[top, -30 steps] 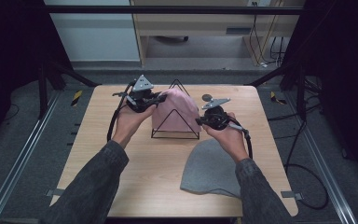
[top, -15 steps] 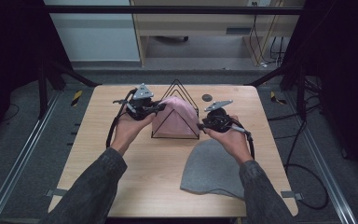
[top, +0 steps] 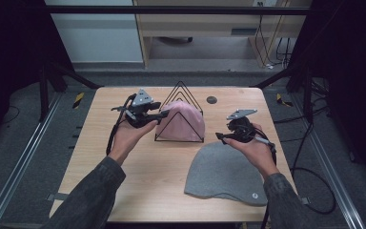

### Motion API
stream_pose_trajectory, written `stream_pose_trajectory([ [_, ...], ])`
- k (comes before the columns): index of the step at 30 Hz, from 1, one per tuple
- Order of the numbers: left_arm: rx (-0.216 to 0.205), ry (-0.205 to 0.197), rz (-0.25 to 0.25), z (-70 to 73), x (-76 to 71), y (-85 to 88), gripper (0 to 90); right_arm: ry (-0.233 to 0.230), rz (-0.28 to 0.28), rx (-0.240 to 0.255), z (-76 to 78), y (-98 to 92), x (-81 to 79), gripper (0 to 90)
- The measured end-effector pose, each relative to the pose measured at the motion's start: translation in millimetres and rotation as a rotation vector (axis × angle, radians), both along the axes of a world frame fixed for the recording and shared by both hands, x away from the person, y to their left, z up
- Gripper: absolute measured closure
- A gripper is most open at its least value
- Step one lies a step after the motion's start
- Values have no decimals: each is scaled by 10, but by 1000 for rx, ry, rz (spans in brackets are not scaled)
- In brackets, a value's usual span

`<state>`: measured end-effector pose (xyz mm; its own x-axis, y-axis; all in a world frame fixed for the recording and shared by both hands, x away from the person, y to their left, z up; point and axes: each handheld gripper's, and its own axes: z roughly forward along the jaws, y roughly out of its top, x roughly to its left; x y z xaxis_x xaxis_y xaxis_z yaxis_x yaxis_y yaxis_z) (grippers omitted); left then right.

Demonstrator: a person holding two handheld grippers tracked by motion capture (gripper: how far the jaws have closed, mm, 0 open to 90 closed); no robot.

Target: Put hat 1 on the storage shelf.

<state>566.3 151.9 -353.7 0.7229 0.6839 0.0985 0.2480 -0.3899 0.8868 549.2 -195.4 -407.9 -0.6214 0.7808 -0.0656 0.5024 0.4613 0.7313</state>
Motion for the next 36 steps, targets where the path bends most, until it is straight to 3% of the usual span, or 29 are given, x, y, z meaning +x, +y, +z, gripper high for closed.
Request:
stream_pose_trajectory([
  [5,12,-3,14,-6,-167,143,401,36,-25,0,-111,-144,-38,355],
  [8,61,1,56,-94,-290,248,352,71,-29,-8,-179,-180,-39,332],
  [9,90,10,104,-166,-362,308,308,104,-35,-17,-221,-196,-27,327],
  [14,156,48,137,-421,-609,541,215,143,-64,-15,-355,-314,5,426],
  [16,167,70,143,-535,-707,653,186,157,-82,-21,-423,-358,5,445],
  [18,141,94,144,-655,-813,772,152,173,-107,-28,-482,-405,12,430],
  [19,149,95,145,-720,-870,824,152,177,-121,-27,-513,-427,24,434],
  [21,214,120,143,-842,-966,885,163,192,-137,-33,-559,-458,51,440],
  [25,257,154,151,-958,-1122,935,164,199,-157,-24,-604,-485,83,441],
  [29,253,150,173,-937,-1158,970,161,220,-162,-24,-653,-503,82,450],
  [31,231,156,191,-938,-1145,994,157,228,-160,-28,-672,-508,83,456],
  [36,235,169,207,-967,-1109,1031,155,237,-156,-36,-690,-514,88,463],
])
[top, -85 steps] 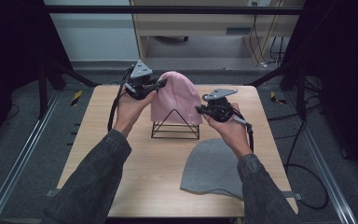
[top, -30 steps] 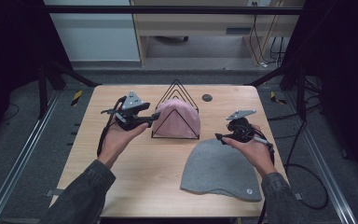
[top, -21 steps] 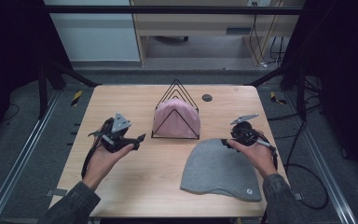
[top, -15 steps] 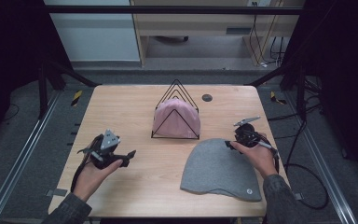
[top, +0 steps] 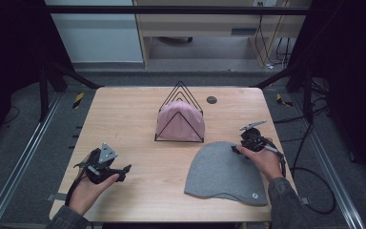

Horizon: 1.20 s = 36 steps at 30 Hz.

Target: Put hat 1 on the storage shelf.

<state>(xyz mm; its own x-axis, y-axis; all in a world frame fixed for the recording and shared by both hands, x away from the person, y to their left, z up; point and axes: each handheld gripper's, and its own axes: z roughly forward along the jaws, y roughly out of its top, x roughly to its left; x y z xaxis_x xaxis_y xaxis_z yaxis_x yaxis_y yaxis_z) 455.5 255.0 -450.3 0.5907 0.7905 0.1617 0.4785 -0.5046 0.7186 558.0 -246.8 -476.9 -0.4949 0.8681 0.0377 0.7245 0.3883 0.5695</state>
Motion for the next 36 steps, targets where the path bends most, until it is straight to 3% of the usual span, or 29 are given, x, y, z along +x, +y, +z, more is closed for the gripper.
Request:
stream_pose_trajectory([
  [8,7,1,10,-7,10,19,158,14,4,-7,-46,6,2,488],
  [14,17,-1,6,-10,11,5,160,18,36,-7,-42,10,-31,618],
  [19,14,0,4,-18,17,5,158,31,82,7,-35,9,-68,822],
  [24,-2,25,-8,-38,31,10,134,18,97,28,2,0,-130,855],
  [28,-25,66,-32,-80,46,9,99,-46,119,56,158,-11,-266,857],
  [36,-9,95,-40,-127,65,-18,90,-162,178,104,458,35,-560,857],
])
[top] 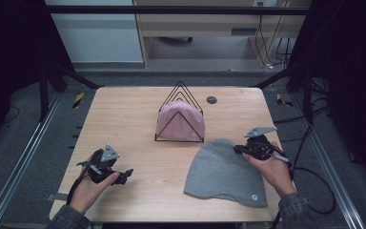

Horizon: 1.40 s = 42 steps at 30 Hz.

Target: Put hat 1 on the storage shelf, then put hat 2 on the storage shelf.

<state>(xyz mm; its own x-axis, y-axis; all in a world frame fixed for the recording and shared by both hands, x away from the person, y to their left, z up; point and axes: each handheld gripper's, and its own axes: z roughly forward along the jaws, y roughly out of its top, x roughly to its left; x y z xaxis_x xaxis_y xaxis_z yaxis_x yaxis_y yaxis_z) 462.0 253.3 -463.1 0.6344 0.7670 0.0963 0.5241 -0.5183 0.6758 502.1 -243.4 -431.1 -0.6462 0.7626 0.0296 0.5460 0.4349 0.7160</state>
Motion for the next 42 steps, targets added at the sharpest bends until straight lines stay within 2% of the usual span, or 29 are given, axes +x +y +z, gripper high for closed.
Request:
stream_pose_trajectory([
  [3,14,18,2,-17,7,4,90,-43,19,26,114,14,-92,857],
  [4,6,21,5,-21,5,3,90,-53,27,38,152,26,-122,857],
  [10,-7,23,-6,-20,3,-17,90,-118,89,45,409,159,-290,858],
  [17,-10,25,-29,-17,-8,-33,89,-191,162,40,711,395,-387,859],
  [31,-23,36,-70,-13,-25,-71,97,-291,272,31,1243,847,-400,861],
  [42,-31,34,-80,-7,-39,-92,102,-312,318,21,1477,1106,-355,861],
])
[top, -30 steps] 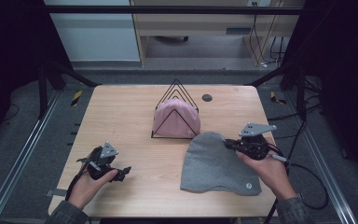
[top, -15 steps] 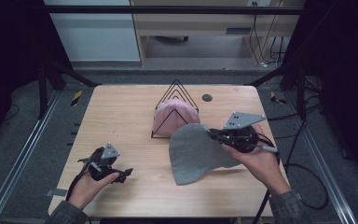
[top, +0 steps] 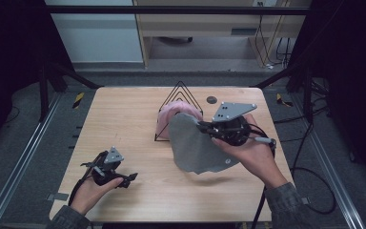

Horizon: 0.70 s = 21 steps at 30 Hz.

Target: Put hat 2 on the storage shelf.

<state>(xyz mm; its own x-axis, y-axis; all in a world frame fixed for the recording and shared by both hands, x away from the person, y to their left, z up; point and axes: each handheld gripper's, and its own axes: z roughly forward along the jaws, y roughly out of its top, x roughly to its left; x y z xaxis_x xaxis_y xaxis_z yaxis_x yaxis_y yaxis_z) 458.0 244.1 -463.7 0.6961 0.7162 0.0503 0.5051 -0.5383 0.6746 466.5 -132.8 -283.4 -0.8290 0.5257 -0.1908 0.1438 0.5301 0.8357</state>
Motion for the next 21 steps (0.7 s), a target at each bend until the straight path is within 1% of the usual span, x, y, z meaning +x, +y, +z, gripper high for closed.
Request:
stream_pose_trajectory([
  [6,-2,-4,-7,7,-2,-1,107,0,6,-4,75,47,33,861],
  [11,-23,-18,1,44,-2,3,112,-3,15,-2,137,71,30,861],
  [13,-42,-23,5,71,-3,-4,119,-7,20,-4,167,86,19,861],
  [16,-51,-44,-11,166,-3,-51,129,-11,32,-1,208,112,-1,861],
  [17,-60,-52,-26,220,7,-81,131,-13,37,-1,220,126,-7,861],
  [21,-73,-82,-59,405,52,-176,146,-19,58,-3,256,203,-22,861],
])
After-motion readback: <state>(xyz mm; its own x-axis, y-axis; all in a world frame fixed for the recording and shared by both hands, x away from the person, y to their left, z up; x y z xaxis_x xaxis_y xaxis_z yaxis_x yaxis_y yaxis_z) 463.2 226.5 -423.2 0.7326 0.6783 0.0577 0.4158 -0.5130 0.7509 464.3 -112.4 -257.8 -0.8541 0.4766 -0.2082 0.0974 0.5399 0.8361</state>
